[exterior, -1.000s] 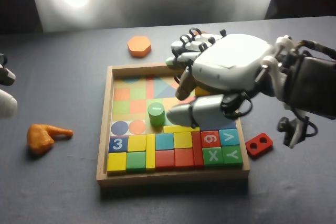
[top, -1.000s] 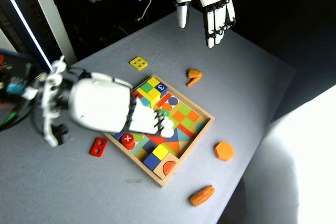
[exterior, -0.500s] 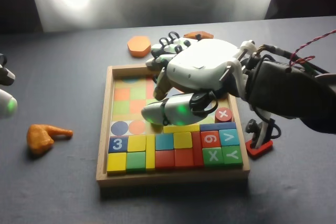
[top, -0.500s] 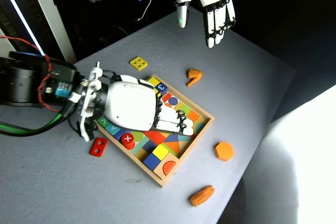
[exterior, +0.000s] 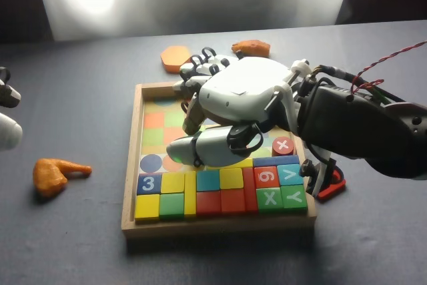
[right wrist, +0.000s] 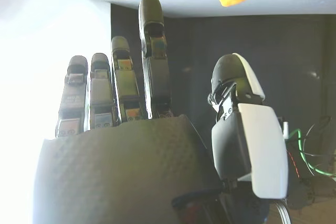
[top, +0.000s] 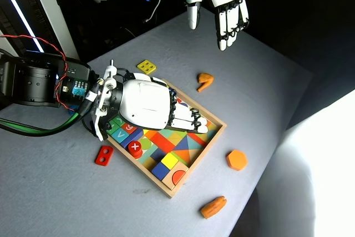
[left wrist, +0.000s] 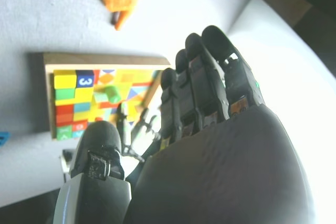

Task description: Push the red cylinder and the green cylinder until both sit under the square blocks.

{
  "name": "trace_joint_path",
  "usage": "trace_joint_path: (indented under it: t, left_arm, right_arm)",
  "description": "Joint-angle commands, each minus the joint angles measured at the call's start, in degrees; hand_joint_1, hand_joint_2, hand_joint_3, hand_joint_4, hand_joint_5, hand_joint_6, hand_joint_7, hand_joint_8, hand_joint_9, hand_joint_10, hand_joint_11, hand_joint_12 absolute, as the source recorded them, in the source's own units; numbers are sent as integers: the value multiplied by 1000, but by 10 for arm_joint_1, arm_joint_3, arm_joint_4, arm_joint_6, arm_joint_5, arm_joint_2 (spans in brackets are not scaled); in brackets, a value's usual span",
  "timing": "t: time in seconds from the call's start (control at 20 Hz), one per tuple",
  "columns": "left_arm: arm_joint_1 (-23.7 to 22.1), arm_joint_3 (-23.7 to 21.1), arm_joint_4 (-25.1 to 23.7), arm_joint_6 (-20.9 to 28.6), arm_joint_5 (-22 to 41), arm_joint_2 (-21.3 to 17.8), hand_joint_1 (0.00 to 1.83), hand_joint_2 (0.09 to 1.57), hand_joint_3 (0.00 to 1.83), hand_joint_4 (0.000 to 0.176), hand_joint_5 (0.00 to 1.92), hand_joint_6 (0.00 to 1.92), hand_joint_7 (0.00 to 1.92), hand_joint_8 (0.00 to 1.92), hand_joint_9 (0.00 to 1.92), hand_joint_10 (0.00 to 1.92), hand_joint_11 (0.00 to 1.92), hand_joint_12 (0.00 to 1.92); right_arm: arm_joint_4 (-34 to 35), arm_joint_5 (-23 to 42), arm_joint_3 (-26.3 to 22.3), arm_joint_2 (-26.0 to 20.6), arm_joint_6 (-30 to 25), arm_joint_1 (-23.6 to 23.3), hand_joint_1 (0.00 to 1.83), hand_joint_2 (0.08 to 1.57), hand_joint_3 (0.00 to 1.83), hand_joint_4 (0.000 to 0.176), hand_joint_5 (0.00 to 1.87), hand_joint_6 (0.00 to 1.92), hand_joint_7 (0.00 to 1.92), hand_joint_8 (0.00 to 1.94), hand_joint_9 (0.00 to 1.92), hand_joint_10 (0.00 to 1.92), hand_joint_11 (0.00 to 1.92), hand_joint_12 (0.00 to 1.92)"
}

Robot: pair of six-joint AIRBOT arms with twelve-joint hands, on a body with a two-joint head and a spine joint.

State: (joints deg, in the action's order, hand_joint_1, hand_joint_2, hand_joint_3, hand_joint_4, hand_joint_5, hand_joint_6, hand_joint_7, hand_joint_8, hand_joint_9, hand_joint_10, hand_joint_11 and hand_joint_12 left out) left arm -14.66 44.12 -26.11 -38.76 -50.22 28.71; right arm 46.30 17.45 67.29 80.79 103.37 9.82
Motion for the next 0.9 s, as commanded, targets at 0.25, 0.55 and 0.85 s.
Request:
trace_joint_path:
  t: [0.25, 0.55, 0.85]
  left_arm:
    - [-5, 1, -22, 0, 36, -5, 80, 1340, 0, 28, 254, 0, 306, 0, 377, 0, 0, 1104]
    - [-5, 2, -22, 0, 36, -5, 106, 1340, 0, 43, 242, 0, 274, 6, 341, 5, 0, 1089]
    - [-5, 1, -22, 0, 36, -5, 37, 1337, 1, 41, 280, 10, 312, 7, 363, 9, 0, 1099]
  right_arm:
    - [-12, 48, 2, -5, -8, 7, 0, 1235, 0, 0, 841, 7, 224, 6, 53, 19, 0, 0]
    - [-12, 40, 4, -5, -3, 17, 0, 1236, 0, 0, 838, 8, 222, 12, 54, 19, 2, 1]
    - [-12, 13, -4, -33, 1, 23, 0, 1230, 0, 0, 832, 5, 229, 11, 60, 21, 0, 0]
